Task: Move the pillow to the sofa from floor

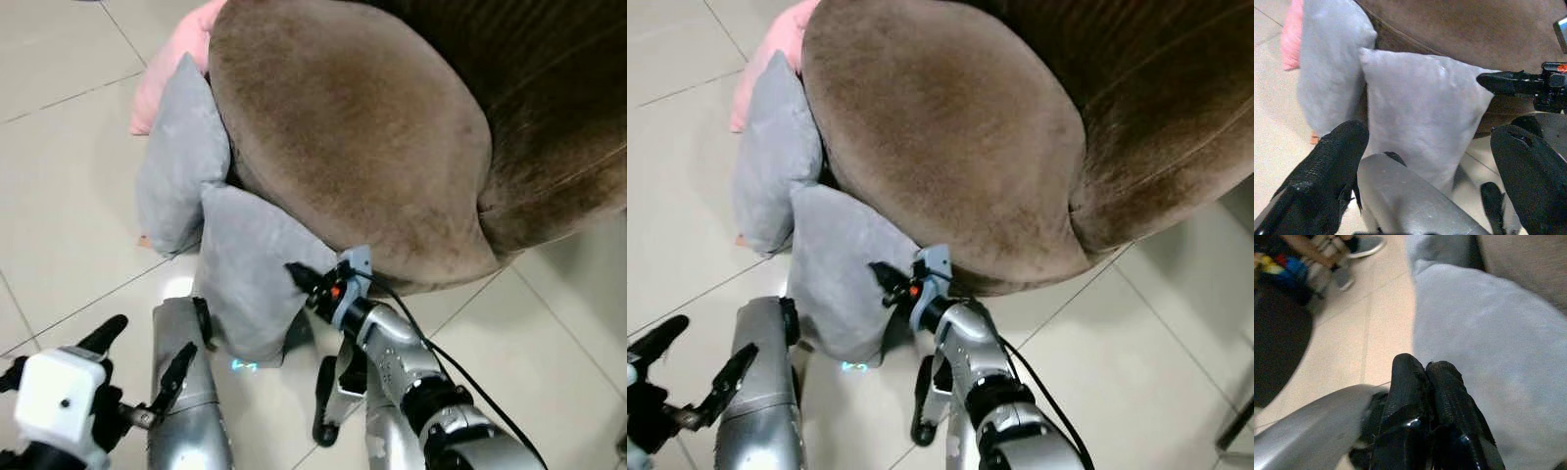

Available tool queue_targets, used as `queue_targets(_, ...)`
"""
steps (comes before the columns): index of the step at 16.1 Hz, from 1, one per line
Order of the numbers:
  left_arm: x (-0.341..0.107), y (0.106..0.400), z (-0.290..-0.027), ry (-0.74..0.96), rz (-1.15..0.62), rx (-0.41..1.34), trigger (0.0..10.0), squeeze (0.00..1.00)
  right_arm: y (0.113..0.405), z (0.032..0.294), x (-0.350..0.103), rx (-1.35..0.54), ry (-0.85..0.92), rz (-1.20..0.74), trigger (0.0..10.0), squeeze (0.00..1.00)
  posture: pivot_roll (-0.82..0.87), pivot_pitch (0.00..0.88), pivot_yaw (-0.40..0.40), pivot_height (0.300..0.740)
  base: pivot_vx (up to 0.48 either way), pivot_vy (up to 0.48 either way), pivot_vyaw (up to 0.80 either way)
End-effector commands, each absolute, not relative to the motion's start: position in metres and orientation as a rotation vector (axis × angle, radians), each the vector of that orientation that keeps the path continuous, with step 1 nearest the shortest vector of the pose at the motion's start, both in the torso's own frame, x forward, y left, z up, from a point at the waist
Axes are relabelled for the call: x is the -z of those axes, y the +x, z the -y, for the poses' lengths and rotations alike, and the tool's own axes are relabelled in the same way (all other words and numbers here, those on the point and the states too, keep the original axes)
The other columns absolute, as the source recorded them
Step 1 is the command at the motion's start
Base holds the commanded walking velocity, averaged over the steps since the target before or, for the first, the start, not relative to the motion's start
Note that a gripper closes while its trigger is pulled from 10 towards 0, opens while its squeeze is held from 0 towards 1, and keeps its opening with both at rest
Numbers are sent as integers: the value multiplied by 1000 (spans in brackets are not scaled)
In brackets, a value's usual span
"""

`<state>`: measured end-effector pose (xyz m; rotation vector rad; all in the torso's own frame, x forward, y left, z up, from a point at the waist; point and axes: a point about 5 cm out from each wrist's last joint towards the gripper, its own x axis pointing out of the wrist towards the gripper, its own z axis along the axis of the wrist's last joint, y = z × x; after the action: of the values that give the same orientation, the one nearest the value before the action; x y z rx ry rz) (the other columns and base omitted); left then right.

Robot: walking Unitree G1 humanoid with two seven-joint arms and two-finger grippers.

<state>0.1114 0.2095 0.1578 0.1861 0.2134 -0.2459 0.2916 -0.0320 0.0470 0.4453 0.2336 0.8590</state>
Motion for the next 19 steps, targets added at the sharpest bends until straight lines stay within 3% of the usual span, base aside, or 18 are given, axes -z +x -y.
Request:
queue_targets(1, -150, 112, -209, 168, -235, 242, 10000, 0, 267, -14, -52, -954, 630, -228, 0, 0, 261, 290, -220, 550, 0, 0, 0)
queue_targets(4, -141, 120, -212, 152, -237, 231, 10000, 0, 268, -9, -57, -966, 629, -197, 0, 0, 254, 265, -218, 550, 0, 0, 0)
queue_targets(5, -126, 134, -216, 141, -239, 206, 10000, 0, 277, 3, -64, -867, 534, -153, 10000, 0, 243, 217, -215, 550, 0, 0, 0)
queue_targets(10, -108, 157, -231, 192, -200, 50, 10000, 0, 289, 35, -81, -719, 370, -70, 10000, 0, 223, 104, -186, 550, 0, 0, 0)
queue_targets(11, -103, 167, -233, 198, -182, 42, 10000, 0, 297, 51, -83, -622, 320, -59, 10000, 0, 212, 71, -167, 550, 0, 0, 0)
queue_targets(12, -95, 188, -234, 205, -154, 62, 10000, 0, 310, 85, -91, -461, 276, -19, 10000, 0, 174, 28, -133, 550, 0, 0, 0)
queue_targets(14, -85, 204, -236, 209, -159, 74, 10000, 0, 317, 120, -99, -330, 214, -7, 10000, 0, 126, 0, -111, 550, 0, 0, 0)
queue_targets(16, -111, 182, -194, 239, -80, 93, 10000, 0, 306, 152, -91, -234, 58, -96, 10000, 0, 100, 0, -86, 550, 0, 0, 0)
queue_targets(19, -106, 204, -188, 200, -8, 66, 10000, 0, 285, 168, -80, -157, -2, -132, 10000, 0, 73, 0, -41, 550, 0, 0, 0)
